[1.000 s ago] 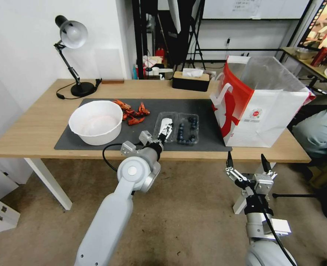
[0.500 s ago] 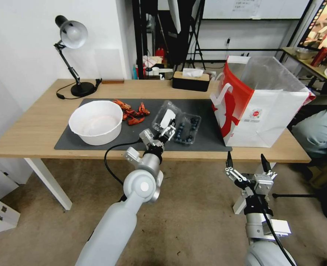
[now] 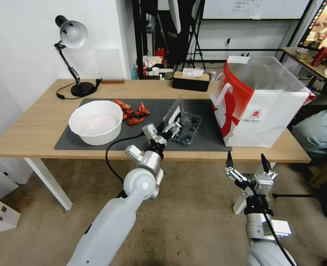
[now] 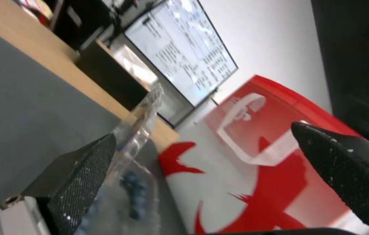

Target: Close the takeout container lid, then place the container into the takeout bag.

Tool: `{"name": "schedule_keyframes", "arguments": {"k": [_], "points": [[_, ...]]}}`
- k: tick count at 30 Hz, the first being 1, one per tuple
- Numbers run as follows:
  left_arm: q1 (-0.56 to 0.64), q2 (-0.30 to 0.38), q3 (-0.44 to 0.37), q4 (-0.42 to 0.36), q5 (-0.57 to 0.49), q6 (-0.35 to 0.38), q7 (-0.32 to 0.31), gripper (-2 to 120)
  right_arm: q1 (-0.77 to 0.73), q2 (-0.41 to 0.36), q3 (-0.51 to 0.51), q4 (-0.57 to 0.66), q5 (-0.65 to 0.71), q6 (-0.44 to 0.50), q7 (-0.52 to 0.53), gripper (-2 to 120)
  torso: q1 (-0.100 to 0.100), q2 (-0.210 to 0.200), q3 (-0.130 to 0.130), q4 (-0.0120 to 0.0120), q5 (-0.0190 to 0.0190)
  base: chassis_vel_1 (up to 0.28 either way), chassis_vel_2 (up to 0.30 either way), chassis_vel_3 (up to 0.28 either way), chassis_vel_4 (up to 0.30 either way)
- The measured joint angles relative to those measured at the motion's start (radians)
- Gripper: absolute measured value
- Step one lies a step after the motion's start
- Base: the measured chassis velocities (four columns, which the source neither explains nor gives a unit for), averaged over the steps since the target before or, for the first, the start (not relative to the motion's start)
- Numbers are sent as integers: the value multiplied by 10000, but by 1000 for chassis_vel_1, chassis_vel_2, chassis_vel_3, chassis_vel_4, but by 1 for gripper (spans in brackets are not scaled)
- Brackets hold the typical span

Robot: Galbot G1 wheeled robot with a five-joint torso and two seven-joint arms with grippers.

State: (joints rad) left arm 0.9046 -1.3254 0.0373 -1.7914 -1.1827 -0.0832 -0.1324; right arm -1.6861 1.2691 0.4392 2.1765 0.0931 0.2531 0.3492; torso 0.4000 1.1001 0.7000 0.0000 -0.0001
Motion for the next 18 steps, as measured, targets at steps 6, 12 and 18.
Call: {"name": "schedule_keyframes", "arguments": {"k": [6, 12, 18], "points": [[-283, 52, 98, -128, -1319, 517, -649, 100, -40, 7, 56, 78, -3, 4, -6, 100, -1, 0, 0, 0, 1, 0, 0, 0, 0], [-604, -81, 102, -199, -2578, 855, -1699, 100, -62, 22, 82, 174, 25, 5, -8, 100, 0, 0, 0, 0, 0, 0, 0, 0, 0], [-1066, -371, -57, -29, -4124, 1208, -2842, 97, -110, 27, 125, 329, 127, -16, -7, 100, -2, 0, 0, 0, 1, 0, 0, 0, 0]]}}
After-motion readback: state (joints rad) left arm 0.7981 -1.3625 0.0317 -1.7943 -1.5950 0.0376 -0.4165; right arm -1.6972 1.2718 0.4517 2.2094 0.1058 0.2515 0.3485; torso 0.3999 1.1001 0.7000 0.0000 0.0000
